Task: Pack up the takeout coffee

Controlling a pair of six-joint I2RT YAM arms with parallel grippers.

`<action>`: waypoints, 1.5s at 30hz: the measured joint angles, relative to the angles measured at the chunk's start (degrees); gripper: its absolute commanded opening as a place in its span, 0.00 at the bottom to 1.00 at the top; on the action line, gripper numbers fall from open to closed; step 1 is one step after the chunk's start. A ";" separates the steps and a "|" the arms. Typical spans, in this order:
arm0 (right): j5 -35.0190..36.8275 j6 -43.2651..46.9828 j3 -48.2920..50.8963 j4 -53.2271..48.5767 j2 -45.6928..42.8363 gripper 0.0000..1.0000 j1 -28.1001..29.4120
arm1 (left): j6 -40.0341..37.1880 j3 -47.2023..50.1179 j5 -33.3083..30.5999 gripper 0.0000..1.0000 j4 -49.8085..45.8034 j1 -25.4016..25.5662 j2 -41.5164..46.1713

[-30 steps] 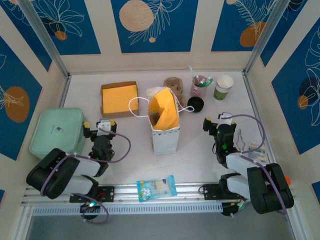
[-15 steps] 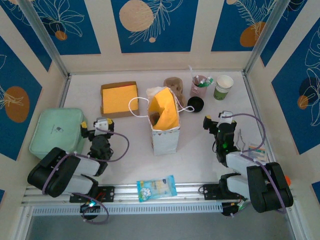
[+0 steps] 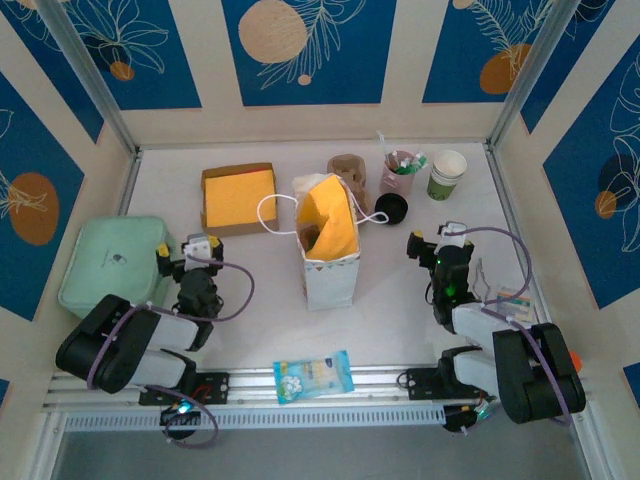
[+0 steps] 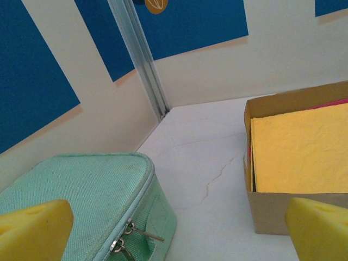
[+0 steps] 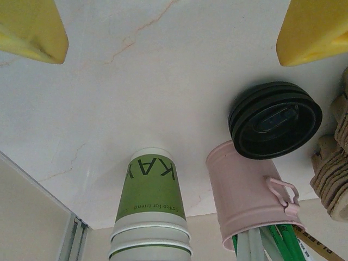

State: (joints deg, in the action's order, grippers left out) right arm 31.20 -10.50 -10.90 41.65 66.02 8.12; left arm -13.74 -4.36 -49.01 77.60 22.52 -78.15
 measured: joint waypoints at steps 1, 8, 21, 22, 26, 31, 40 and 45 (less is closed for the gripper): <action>0.00 -0.02 -0.02 0.04 0.13 0.99 0.00 | 0.15 0.00 0.02 1.00 0.02 -0.17 0.00; -0.20 -0.17 -0.57 0.59 1.51 0.99 -0.33 | 0.83 0.00 0.79 1.00 0.02 -1.18 -0.04; -0.85 -0.24 -1.11 1.27 2.56 0.99 -1.25 | 2.89 0.00 1.68 1.00 0.11 -3.76 -0.76; -0.96 -0.26 -1.11 1.27 2.56 0.99 -1.38 | 2.95 0.00 1.86 1.00 0.13 -3.93 -0.79; -1.42 -0.42 -1.11 1.27 2.56 0.99 -1.53 | 3.34 0.00 2.34 1.00 0.20 -4.61 -0.79; -1.68 -0.48 -1.11 1.46 2.91 0.99 -1.90 | 4.22 0.00 2.62 1.00 0.26 -5.84 -0.81; -1.92 -0.63 -1.64 1.68 4.07 0.99 -2.08 | 5.35 0.00 3.56 1.00 0.44 -7.23 -1.22; -2.16 -0.63 -1.86 1.79 4.09 0.99 -2.16 | 6.69 0.00 3.65 1.00 0.48 -8.72 -1.22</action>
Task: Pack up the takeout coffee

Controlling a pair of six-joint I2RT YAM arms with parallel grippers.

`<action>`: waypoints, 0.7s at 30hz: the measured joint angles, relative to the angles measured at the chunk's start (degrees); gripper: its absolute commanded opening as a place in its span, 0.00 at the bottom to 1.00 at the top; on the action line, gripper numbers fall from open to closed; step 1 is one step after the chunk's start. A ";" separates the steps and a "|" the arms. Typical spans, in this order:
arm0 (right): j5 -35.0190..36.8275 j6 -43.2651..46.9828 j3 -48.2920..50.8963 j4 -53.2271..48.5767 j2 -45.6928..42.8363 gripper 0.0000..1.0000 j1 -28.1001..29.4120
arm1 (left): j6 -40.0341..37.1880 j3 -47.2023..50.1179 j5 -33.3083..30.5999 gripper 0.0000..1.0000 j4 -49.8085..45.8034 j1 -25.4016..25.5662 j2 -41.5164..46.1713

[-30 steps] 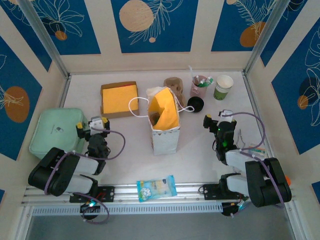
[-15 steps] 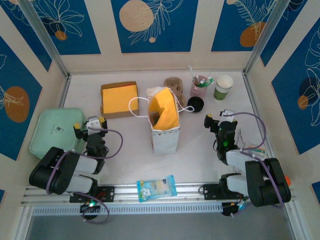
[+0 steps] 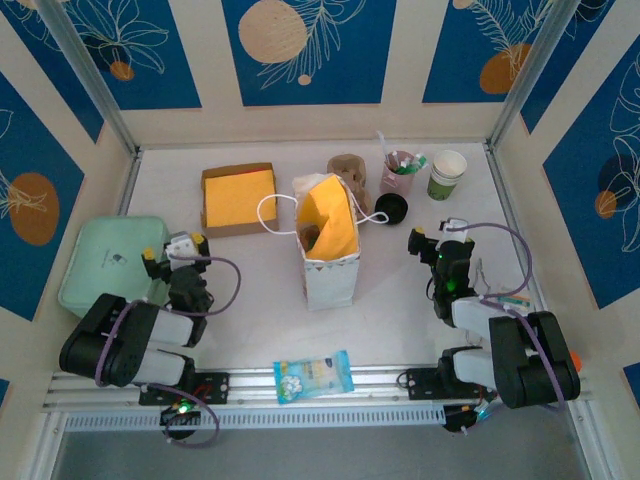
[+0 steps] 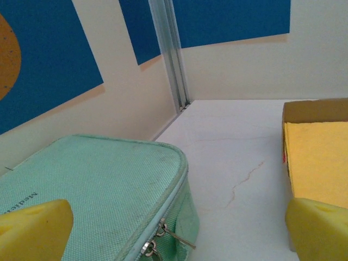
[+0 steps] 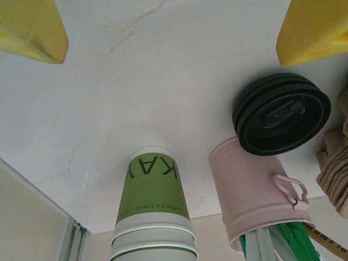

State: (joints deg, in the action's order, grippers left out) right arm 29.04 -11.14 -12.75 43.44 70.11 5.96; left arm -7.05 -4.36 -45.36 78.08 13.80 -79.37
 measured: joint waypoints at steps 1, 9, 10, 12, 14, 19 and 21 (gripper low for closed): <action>-0.09 -0.02 0.00 0.17 0.04 0.99 -0.11 | 0.24 0.00 0.00 1.00 0.00 -0.35 0.00; -0.81 -1.29 -0.04 1.20 1.38 0.99 -1.79 | 1.84 0.26 0.35 1.00 0.02 -1.81 0.00; -0.87 -1.38 -0.04 1.27 1.38 0.99 -1.99 | 2.14 0.26 0.39 1.00 0.02 -1.92 0.00; -1.05 -1.97 -0.04 1.33 1.38 0.99 -2.71 | 2.32 0.26 0.37 1.00 0.02 -2.12 0.00; -1.36 -2.84 -0.04 1.44 1.38 0.99 -3.98 | 2.40 0.26 0.39 1.00 0.02 -2.29 0.02; -1.53 -5.73 1.33 10.60 6.75 0.99 -7.65 | 2.71 0.61 0.81 1.00 0.11 -2.49 0.02; -1.68 -6.60 1.81 9.79 8.02 0.99 -8.46 | 2.73 0.79 1.44 1.00 0.13 -2.54 0.09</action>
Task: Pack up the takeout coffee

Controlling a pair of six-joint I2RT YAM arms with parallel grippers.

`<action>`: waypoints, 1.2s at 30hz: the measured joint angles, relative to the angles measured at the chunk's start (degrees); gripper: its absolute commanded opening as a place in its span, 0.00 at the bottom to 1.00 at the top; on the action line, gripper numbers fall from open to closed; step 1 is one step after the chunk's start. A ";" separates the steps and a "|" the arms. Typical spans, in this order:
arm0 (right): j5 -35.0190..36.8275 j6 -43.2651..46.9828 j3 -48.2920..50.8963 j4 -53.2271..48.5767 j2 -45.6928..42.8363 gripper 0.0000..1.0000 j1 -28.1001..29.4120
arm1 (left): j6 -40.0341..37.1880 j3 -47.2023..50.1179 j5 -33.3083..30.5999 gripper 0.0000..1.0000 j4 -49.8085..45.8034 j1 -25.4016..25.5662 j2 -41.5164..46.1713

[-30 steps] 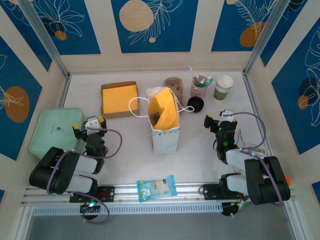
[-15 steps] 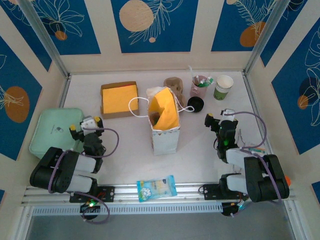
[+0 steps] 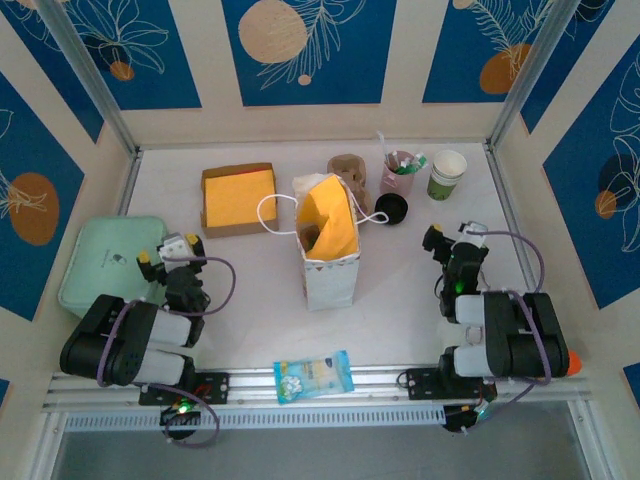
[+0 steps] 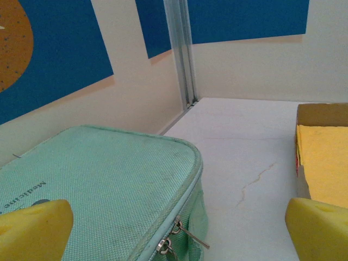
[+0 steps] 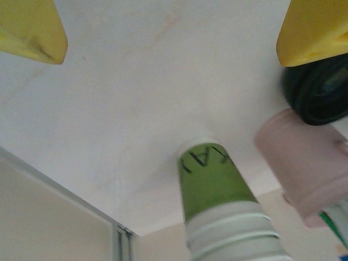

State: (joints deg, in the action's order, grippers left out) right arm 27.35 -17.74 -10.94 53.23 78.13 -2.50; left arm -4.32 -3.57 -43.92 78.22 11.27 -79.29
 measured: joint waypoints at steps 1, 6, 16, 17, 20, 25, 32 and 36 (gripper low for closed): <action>0.00 -0.39 0.20 -0.13 -0.24 0.99 -0.02 | 0.04 0.22 0.22 1.00 0.02 0.00 0.04; -0.42 0.83 0.20 3.04 0.09 0.99 1.95 | 0.42 0.66 1.86 1.00 0.04 -0.02 0.09; -5.70 12.94 -2.54 8.94 9.90 0.99 10.10 | 0.66 0.70 5.09 1.00 0.09 0.00 0.09; -6.08 13.33 -2.82 8.90 9.88 0.99 10.10 | 1.25 0.70 5.49 1.00 0.04 -0.02 0.09; -6.71 14.08 -3.28 9.09 9.88 0.99 10.10 | 2.60 0.22 7.74 1.00 0.68 -0.02 -1.88; -7.10 14.80 -3.30 9.07 9.86 0.99 10.10 | 0.74 -5.33 10.08 1.00 -1.31 1.57 -8.63; -7.30 14.84 -3.32 9.07 9.86 0.99 10.10 | -4.02 -5.60 15.52 1.00 0.20 4.33 -11.13; -7.76 15.02 -3.76 8.39 9.86 0.99 10.05 | -5.90 -5.60 19.23 0.99 0.26 4.52 -11.21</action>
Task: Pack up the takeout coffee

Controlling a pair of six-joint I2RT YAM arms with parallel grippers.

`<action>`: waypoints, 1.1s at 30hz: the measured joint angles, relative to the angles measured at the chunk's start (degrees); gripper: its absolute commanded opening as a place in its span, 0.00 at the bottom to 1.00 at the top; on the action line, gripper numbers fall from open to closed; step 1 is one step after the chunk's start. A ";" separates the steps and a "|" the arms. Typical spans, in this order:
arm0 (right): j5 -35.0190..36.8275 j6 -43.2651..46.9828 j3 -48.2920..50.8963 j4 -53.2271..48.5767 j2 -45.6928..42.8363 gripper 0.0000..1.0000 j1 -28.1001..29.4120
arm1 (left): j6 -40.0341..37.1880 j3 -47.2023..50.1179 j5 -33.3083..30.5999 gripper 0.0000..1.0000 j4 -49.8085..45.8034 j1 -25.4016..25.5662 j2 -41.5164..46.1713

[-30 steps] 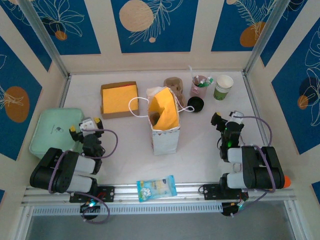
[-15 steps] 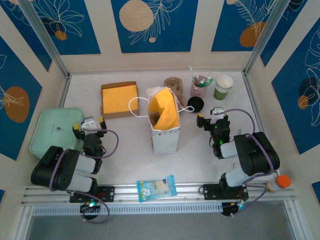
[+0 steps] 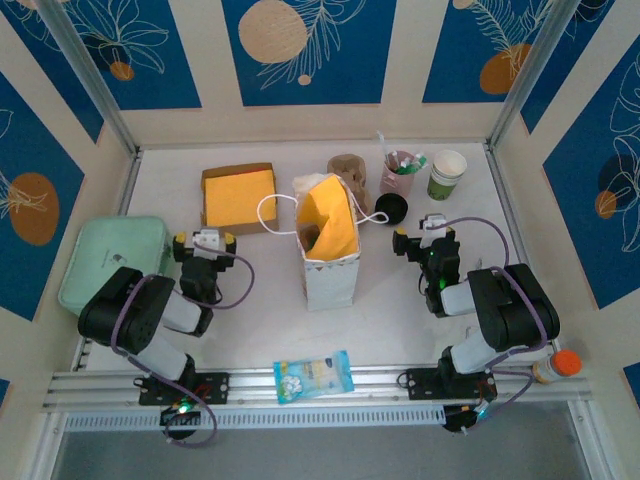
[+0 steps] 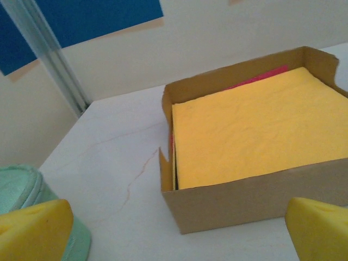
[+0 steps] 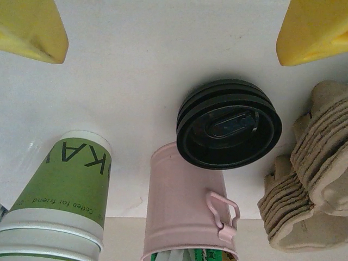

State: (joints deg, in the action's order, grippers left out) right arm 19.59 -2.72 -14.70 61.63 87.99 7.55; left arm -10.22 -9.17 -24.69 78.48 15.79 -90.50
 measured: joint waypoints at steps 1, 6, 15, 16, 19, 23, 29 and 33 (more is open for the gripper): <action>-0.20 0.00 -0.24 -0.15 0.00 0.99 -0.07 | -0.37 0.00 0.68 0.99 0.00 0.00 0.00; -0.87 0.00 -0.63 -0.74 0.00 0.99 -0.17 | -1.22 0.00 3.54 0.99 0.00 0.00 0.00; -1.01 0.22 -0.52 0.72 0.00 0.99 -0.15 | -2.16 0.59 6.47 0.99 0.07 0.00 0.00; -0.94 0.20 -0.55 0.57 0.00 0.99 -0.17 | -2.16 0.59 6.69 0.99 0.07 -0.02 0.00; -0.26 -0.31 -1.46 -1.64 0.00 0.99 -0.42 | -1.88 0.52 9.18 0.99 0.42 -1.38 -0.70; 0.44 -0.50 -1.97 -1.97 0.00 0.99 -0.72 | -1.44 0.33 11.30 0.99 0.31 -3.15 -2.29; -0.37 -2.84 -5.95 -8.72 0.00 0.99 -3.48 | 1.66 -5.33 14.16 0.99 -9.73 -5.99 -1.42; -0.37 -4.35 -7.80 -10.78 -0.02 0.99 -5.46 | 5.57 -13.03 18.49 0.99 -18.45 -12.66 -0.46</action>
State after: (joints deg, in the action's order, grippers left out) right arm 19.22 -7.07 -22.50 50.85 87.96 2.09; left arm -4.64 -22.20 -6.20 60.03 3.14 -90.96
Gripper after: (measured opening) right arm 0.990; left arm 0.994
